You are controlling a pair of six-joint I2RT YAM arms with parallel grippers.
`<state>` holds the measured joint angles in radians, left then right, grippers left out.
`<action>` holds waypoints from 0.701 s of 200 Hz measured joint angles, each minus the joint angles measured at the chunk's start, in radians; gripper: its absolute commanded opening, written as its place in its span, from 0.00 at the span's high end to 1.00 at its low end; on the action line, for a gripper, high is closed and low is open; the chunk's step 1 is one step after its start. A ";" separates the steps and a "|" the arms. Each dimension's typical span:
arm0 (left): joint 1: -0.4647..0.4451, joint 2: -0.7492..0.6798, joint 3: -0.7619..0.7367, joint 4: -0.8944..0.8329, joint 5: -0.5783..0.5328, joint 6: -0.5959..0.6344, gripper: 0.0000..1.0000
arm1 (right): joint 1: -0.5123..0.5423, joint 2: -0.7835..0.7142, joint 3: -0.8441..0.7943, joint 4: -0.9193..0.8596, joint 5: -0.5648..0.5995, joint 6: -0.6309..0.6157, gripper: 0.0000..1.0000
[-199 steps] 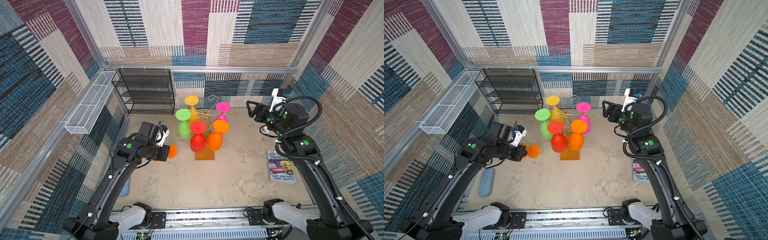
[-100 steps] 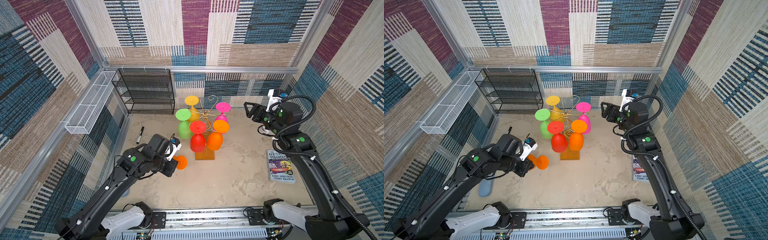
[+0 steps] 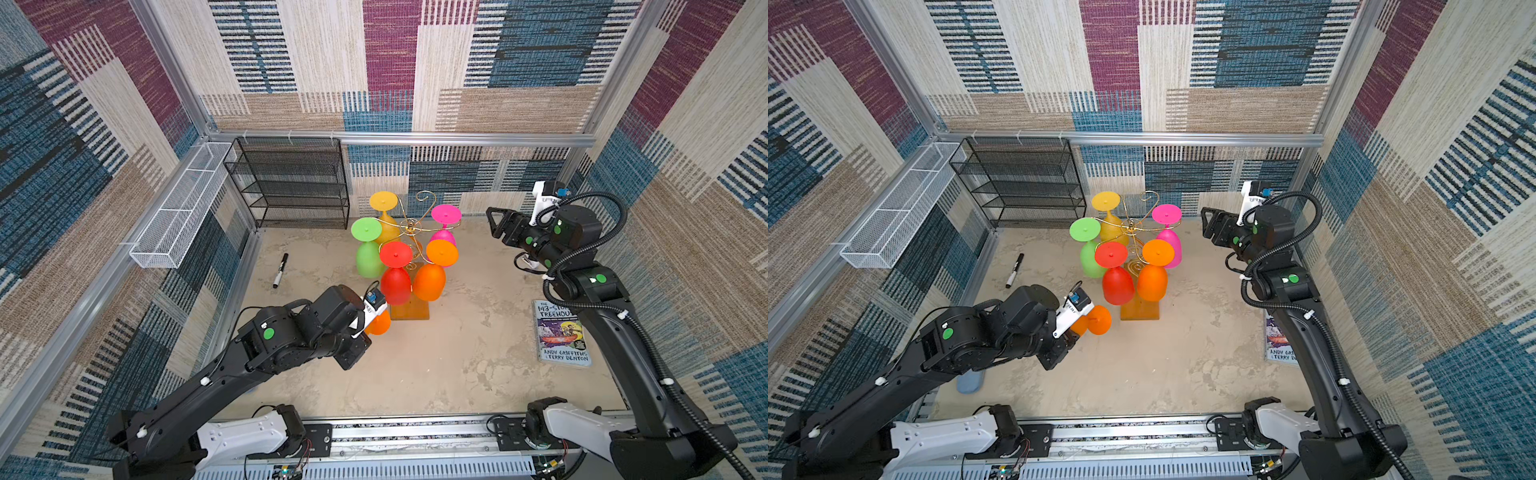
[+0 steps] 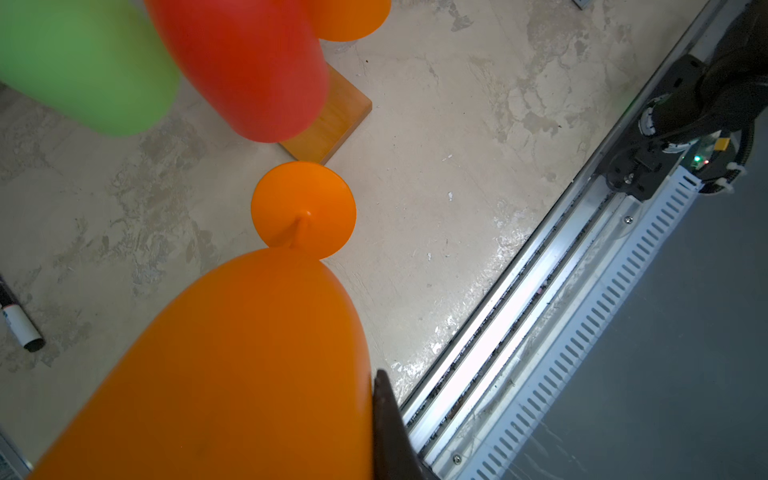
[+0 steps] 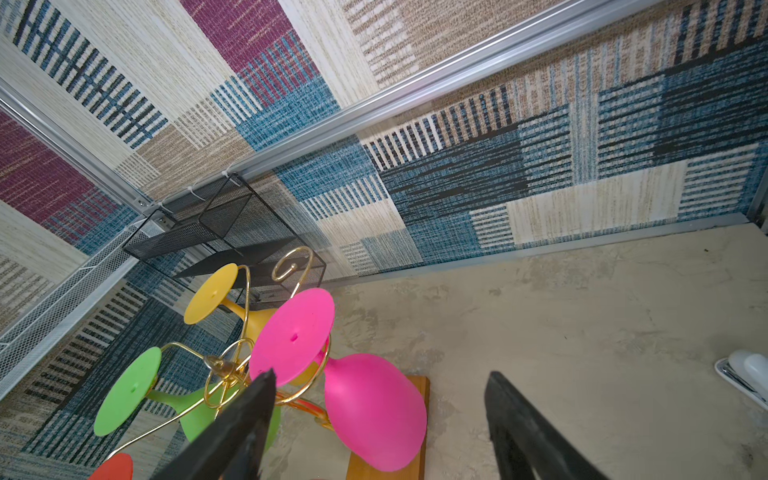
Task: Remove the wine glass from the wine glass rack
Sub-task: 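Move the held orange glass with the left gripper down toward the table nearer the robot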
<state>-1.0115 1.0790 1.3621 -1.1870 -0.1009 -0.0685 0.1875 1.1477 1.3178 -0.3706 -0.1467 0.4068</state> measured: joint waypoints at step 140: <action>-0.203 0.453 0.170 -0.071 0.003 0.232 1.00 | -0.014 -0.008 -0.063 0.013 -0.011 -0.003 0.20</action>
<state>-1.2148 1.5318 1.5318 -1.2583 -0.0982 0.1635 0.1734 1.1397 1.2549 -0.3580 -0.1577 0.4034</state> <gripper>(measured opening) 0.073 0.802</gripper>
